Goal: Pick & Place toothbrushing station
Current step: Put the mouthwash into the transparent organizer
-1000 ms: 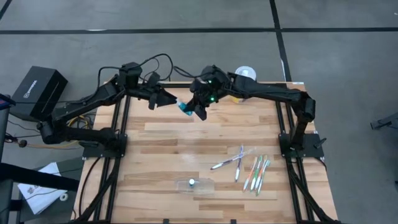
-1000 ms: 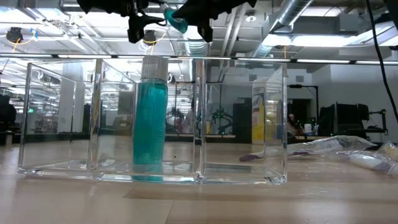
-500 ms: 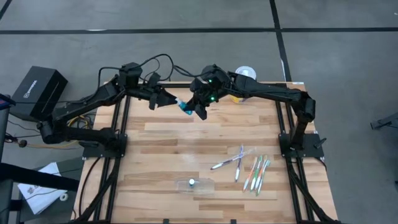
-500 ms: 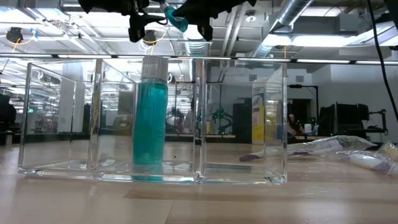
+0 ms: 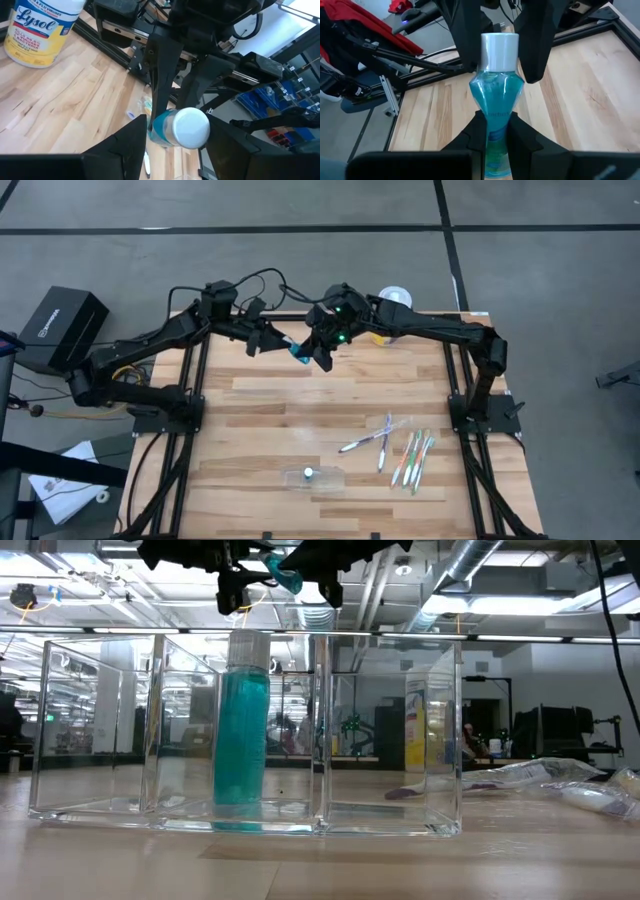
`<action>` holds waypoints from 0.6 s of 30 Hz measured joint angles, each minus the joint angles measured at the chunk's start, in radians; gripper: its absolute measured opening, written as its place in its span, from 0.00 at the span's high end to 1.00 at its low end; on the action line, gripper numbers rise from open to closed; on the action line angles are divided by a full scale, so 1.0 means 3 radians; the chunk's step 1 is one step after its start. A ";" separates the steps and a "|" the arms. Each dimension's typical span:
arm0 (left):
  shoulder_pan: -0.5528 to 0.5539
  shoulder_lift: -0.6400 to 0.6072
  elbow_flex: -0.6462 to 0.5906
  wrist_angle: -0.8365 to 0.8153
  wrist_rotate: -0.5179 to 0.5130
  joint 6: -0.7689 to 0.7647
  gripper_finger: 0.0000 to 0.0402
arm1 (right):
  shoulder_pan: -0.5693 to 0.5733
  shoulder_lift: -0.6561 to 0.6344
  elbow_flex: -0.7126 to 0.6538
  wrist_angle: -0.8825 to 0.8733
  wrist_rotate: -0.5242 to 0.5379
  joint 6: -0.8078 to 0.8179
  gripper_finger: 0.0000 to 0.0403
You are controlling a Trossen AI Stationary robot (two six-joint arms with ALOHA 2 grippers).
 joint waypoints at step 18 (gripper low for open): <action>0.0000 0.0000 0.0000 0.0039 -0.0212 0.0198 0.79 | -0.0028 0.0000 0.0000 -0.0041 -0.0022 0.0013 0.85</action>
